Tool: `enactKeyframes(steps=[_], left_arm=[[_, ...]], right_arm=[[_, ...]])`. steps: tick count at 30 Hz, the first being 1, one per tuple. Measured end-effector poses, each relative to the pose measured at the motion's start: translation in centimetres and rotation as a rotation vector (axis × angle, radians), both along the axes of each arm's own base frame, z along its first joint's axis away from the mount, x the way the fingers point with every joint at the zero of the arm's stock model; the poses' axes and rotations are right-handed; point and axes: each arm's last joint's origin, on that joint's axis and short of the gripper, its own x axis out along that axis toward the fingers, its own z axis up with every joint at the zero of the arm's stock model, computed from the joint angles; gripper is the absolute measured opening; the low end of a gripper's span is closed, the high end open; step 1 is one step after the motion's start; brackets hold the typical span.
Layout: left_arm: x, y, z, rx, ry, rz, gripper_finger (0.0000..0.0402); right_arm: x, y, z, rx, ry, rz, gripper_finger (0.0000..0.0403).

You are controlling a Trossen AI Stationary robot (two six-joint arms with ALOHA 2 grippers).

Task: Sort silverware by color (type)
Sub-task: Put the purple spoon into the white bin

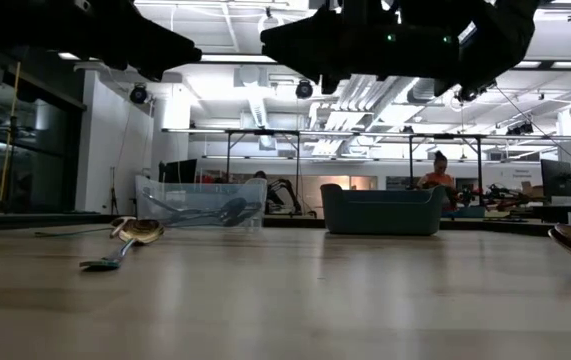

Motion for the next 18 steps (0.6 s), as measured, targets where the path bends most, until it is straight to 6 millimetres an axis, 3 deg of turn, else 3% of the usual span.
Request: enactKeyframes(steps=[18], left_arm=[[0.00,0.00,0.01,-0.001,-0.002,0.000,0.0111]], right_arm=[[-0.02,1.05,-0.07,-0.003,0.010,0.030,0.0138]])
